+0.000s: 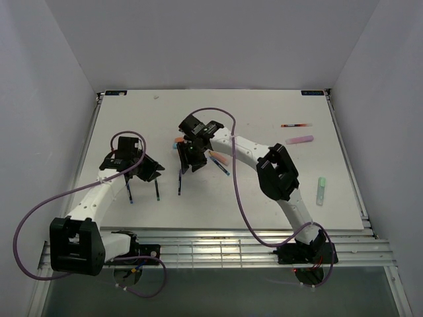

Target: Open the pen caps

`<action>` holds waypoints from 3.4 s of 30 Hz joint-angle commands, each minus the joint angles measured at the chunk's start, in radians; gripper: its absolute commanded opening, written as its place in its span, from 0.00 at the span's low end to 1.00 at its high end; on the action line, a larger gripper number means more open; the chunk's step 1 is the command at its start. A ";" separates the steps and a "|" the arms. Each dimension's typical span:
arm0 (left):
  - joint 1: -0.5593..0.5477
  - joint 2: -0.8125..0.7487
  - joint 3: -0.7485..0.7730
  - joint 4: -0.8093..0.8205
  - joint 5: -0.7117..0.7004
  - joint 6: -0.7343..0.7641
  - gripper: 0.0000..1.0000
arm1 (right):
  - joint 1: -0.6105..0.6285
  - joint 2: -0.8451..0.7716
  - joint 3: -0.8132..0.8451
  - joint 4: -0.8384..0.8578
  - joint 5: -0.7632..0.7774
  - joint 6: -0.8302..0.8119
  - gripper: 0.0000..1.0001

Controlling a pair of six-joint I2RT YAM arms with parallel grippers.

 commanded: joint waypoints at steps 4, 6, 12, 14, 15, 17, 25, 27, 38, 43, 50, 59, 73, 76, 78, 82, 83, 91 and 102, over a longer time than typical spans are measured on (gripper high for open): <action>0.008 -0.137 -0.029 -0.087 -0.056 -0.003 0.40 | 0.065 0.078 0.054 0.010 0.031 0.167 0.52; 0.008 -0.184 -0.052 -0.116 -0.075 0.002 0.40 | 0.075 0.090 0.054 0.004 0.042 0.183 0.52; 0.008 -0.271 -0.119 -0.144 -0.073 -0.001 0.40 | 0.088 0.110 0.039 0.007 0.044 0.218 0.52; 0.008 -0.298 -0.125 -0.147 -0.075 -0.003 0.40 | 0.090 0.117 0.043 -0.007 0.054 0.229 0.52; 0.008 -0.304 -0.122 -0.156 -0.078 0.000 0.40 | 0.091 0.127 0.045 -0.010 0.058 0.230 0.52; 0.008 -0.312 -0.111 -0.170 -0.087 0.008 0.40 | 0.096 0.142 0.071 -0.045 0.077 0.233 0.51; 0.008 -0.350 -0.078 -0.208 -0.107 0.029 0.41 | 0.127 0.225 0.172 -0.149 0.156 0.241 0.44; 0.008 -0.361 -0.082 -0.210 -0.101 0.031 0.41 | 0.130 0.234 0.172 -0.168 0.176 0.244 0.40; 0.008 -0.378 -0.096 -0.220 -0.087 0.043 0.41 | 0.154 0.243 0.074 -0.245 0.278 0.198 0.17; 0.008 -0.369 -0.064 -0.228 -0.061 0.065 0.41 | 0.150 0.162 0.002 -0.202 0.303 0.098 0.08; 0.008 -0.271 -0.001 -0.213 0.077 0.158 0.48 | 0.131 -0.138 -0.214 0.005 0.147 -0.064 0.08; 0.005 -0.202 0.019 -0.122 0.247 0.201 0.53 | 0.130 -0.344 -0.430 0.172 -0.131 -0.060 0.08; -0.011 -0.148 0.048 -0.108 0.263 0.210 0.53 | 0.130 -0.393 -0.446 0.282 -0.295 0.005 0.08; -0.012 -0.153 0.037 -0.110 0.260 0.218 0.53 | 0.130 -0.389 -0.432 0.285 -0.303 0.014 0.08; -0.012 -0.154 0.031 -0.108 0.256 0.220 0.53 | 0.130 -0.387 -0.429 0.302 -0.318 0.021 0.08; -0.014 -0.148 0.030 -0.110 0.253 0.223 0.53 | 0.131 -0.392 -0.437 0.332 -0.338 0.051 0.08; -0.012 -0.146 0.030 -0.108 0.250 0.224 0.52 | 0.130 -0.393 -0.440 0.340 -0.341 0.054 0.08; -0.017 -0.134 0.037 -0.107 0.247 0.229 0.48 | 0.130 -0.387 -0.438 0.383 -0.389 0.075 0.08; -0.018 -0.133 0.045 -0.113 0.236 0.239 0.08 | 0.124 -0.367 -0.426 0.403 -0.397 0.086 0.29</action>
